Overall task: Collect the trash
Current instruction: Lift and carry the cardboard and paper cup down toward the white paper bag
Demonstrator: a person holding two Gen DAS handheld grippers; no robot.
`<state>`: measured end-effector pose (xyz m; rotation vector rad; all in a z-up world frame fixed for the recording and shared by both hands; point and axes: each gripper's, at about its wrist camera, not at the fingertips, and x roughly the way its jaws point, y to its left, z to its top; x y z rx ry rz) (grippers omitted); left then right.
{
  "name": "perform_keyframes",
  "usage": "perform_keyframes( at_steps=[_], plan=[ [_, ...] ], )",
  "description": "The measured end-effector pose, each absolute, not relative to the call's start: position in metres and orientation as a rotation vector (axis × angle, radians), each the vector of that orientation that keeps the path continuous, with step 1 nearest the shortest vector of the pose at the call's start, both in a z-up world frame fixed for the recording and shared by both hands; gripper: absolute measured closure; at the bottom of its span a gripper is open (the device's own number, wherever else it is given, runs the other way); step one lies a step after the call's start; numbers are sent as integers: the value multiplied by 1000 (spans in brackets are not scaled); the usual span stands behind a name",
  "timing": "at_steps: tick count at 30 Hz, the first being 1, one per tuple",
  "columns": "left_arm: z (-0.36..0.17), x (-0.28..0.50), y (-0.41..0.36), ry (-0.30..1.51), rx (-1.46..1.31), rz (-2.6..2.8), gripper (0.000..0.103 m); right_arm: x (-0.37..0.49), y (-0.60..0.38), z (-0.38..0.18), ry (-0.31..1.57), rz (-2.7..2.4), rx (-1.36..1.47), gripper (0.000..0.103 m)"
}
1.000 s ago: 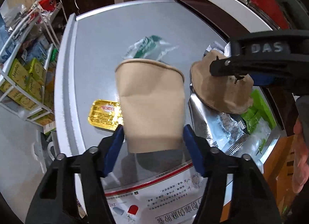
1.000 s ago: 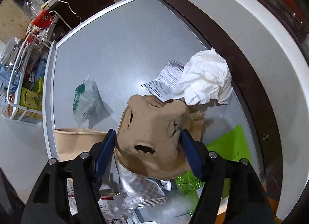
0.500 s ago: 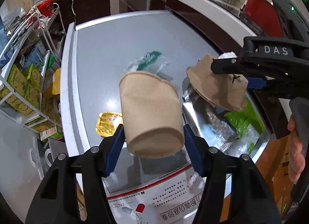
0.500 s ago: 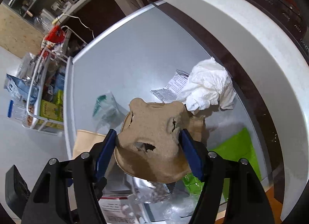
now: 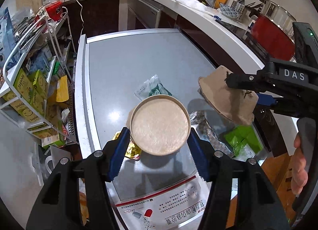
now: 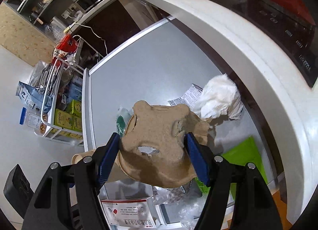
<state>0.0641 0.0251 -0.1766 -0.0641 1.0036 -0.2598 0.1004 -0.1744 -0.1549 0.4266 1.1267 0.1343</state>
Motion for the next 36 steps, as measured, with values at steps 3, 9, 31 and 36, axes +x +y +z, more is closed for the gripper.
perform_keyframes(
  at_steps=[3, 9, 31, 36],
  plan=[
    [-169, 61, 28, 986, -75, -264, 43, 97, -176, -146, 1108, 138, 411, 36],
    [-148, 56, 30, 946, -84, -271, 43, 85, -175, -123, 1063, 156, 391, 36],
    [-50, -2, 31, 739, -76, -295, 43, -26, -196, -26, 831, 207, 278, 36],
    [-38, -25, 27, 715, -66, -317, 43, -55, -206, -17, 815, 225, 270, 36]
  ],
)
